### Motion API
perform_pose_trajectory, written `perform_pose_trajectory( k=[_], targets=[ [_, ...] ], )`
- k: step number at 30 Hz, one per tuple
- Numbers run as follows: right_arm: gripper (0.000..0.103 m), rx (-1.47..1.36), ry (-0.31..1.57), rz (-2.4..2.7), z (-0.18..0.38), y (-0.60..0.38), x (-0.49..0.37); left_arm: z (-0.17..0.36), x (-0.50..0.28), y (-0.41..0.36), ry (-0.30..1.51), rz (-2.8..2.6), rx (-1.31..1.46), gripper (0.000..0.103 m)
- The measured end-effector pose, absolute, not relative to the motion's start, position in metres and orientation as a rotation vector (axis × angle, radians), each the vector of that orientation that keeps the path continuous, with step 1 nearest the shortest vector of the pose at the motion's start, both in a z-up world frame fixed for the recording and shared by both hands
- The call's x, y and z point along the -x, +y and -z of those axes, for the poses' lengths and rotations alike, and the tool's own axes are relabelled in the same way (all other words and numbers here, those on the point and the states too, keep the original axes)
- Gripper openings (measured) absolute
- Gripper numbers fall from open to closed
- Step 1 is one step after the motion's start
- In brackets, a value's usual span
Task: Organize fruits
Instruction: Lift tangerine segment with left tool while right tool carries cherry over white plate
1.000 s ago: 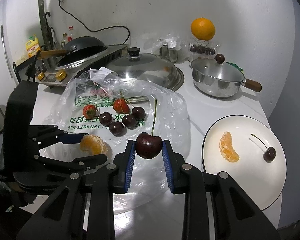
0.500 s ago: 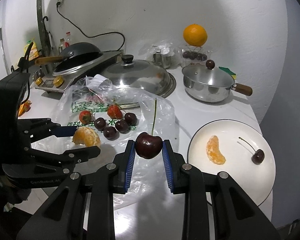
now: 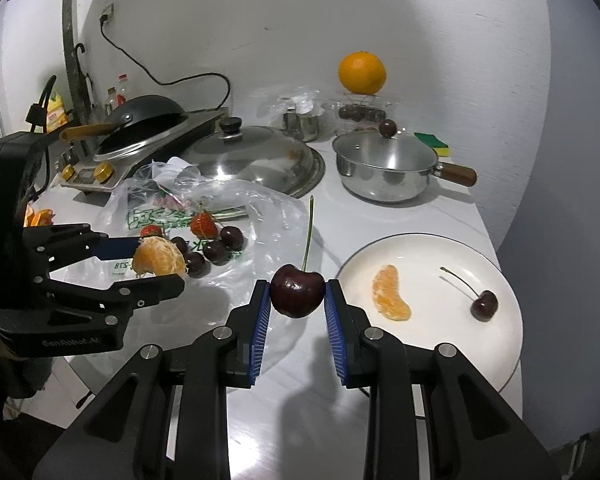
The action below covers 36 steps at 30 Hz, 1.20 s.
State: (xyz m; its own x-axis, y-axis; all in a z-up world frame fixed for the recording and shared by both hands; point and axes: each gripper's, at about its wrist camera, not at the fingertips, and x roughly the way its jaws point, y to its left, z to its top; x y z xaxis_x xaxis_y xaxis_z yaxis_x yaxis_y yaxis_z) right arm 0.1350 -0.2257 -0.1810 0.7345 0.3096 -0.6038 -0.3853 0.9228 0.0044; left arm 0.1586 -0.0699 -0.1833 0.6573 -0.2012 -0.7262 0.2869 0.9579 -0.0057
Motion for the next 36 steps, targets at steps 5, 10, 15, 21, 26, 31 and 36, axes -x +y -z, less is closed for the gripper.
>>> perform_pose_trajectory(
  k=[5,10,15,21,26,31,36],
  targets=[
    [0.03,0.113,0.64,-0.368,0.182,-0.24,-0.136,0.179,-0.161,-0.08,0.8,0.283,-0.119,0.056],
    [0.03,0.1,0.639,-0.355,0.183,-0.254,-0.135,0.176,-0.161,-0.093,0.796,0.3,-0.132,0.056],
    [0.03,0.088,0.639,-0.346,0.185,-0.267,-0.135,0.173,-0.162,-0.108,0.792,0.317,-0.144,0.056],
    [0.03,0.075,0.642,-0.334,0.186,-0.286,-0.135,0.172,-0.165,-0.127,0.793,0.334,-0.157,0.056],
    [0.03,0.062,0.644,-0.325,0.188,-0.3,-0.136,0.174,-0.169,-0.143,0.798,0.347,-0.172,0.056],
    [0.03,0.047,0.651,-0.313,0.193,-0.313,-0.139,0.175,-0.172,-0.158,0.801,0.366,-0.182,0.056],
    [0.029,0.033,0.661,-0.298,0.198,-0.327,-0.142,0.178,-0.177,-0.172,0.809,0.385,-0.191,0.056]
  ],
)
